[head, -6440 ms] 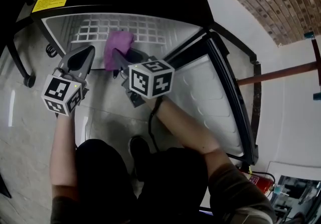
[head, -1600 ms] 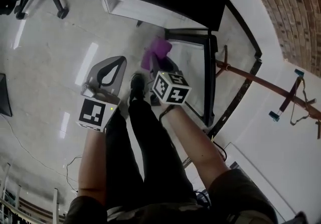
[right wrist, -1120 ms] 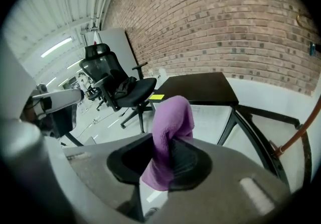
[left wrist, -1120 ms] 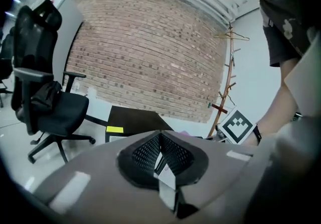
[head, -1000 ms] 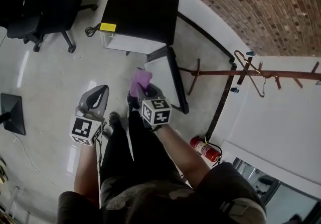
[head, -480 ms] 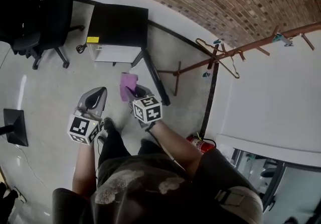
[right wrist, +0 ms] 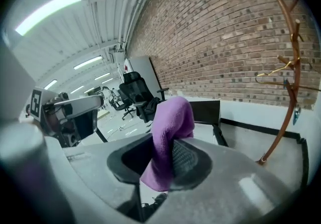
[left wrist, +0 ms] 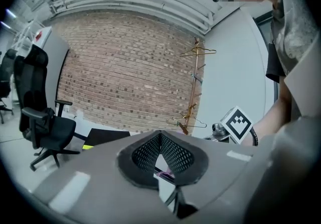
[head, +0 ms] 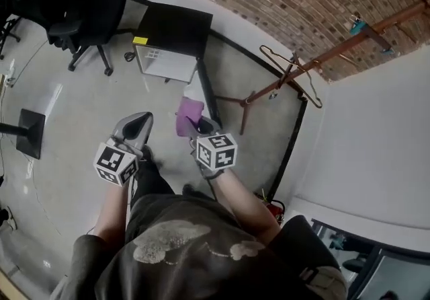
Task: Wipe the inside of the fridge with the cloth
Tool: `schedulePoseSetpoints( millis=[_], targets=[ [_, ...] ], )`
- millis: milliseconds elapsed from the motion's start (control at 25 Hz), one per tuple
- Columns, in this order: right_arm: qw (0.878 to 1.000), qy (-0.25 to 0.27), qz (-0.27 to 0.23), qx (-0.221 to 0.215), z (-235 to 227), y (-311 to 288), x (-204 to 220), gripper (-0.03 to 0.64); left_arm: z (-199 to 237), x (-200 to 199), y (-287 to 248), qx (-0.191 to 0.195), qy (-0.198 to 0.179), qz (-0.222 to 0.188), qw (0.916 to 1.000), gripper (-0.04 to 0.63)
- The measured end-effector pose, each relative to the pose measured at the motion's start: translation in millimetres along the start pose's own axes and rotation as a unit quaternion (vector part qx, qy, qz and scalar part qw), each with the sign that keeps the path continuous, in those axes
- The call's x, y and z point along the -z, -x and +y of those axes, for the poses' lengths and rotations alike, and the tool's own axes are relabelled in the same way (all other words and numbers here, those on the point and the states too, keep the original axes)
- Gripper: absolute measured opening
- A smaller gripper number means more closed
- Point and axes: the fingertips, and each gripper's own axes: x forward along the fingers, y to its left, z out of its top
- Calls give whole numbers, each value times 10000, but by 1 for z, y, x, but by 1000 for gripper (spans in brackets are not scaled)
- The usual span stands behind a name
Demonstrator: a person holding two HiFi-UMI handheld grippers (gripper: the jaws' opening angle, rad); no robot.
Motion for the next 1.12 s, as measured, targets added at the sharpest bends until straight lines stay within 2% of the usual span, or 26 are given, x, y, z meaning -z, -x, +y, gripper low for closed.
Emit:
schedulePoseSetpoints(
  millis=[240,440,760,960,1120],
  targets=[
    [9989,-94,-205,-404,4,63,29,75,-78,20,42,-402,7,-92,9991,17],
    [9984,-94,50,-555,4,97,75,75,-124,49,82,-779,169,0,9968,17],
    [9969,-217,286,-705,30,130,129,75,-156,79,151,-1196,430,148,9918,17],
    [9978,-39,337,-562,38,155,146,75,-185,81,164,-1045,295,-11,9941,17],
    [9989,-71,308,-354,53,185,167,75,-220,85,189,-797,345,-131,9961,17]
  ],
)
